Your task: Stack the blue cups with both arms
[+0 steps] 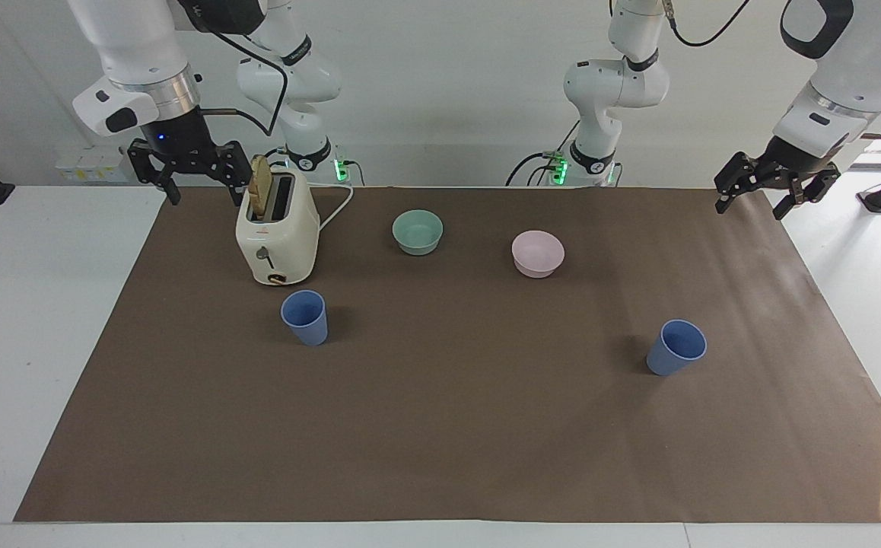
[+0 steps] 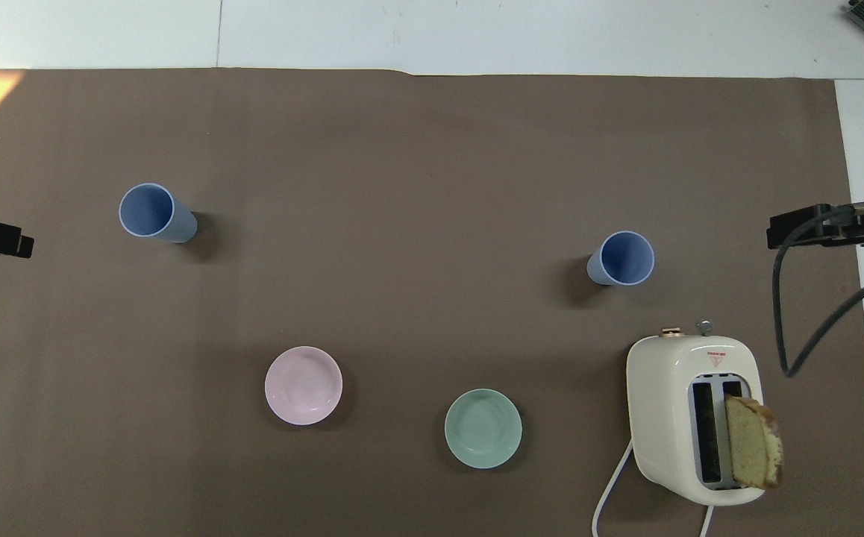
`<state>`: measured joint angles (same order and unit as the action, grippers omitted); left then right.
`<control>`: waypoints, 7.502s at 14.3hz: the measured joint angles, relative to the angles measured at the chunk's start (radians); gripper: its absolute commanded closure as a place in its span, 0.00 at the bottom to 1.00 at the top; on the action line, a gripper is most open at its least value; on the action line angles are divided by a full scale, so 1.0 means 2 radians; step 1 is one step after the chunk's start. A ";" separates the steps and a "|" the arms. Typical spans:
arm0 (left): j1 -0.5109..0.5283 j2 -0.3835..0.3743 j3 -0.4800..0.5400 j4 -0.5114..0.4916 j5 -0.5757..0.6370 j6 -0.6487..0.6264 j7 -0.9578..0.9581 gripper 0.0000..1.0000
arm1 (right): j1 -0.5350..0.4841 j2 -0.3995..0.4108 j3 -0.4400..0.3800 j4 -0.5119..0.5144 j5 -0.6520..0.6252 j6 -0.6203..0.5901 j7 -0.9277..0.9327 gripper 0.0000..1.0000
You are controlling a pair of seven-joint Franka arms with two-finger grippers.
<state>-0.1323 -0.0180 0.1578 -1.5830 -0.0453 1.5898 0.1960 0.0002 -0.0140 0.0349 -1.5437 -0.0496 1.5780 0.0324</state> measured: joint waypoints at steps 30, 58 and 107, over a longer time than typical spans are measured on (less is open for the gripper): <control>-0.004 0.000 -0.002 0.000 0.000 0.000 0.000 0.00 | 0.000 0.000 0.000 0.000 0.000 0.000 0.000 0.00; -0.005 0.000 -0.007 0.000 0.000 0.000 0.000 0.00 | 0.000 0.000 0.000 0.000 0.000 0.000 0.000 0.00; 0.008 0.163 -0.008 -0.133 -0.044 0.346 0.068 1.00 | 0.000 0.000 0.000 0.000 0.000 0.000 0.000 0.00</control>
<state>-0.1164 0.3088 0.1426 -1.8495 -0.1330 2.2814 0.3318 0.0001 -0.0140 0.0348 -1.5442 -0.0496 1.5779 0.0324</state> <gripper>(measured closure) 0.890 0.000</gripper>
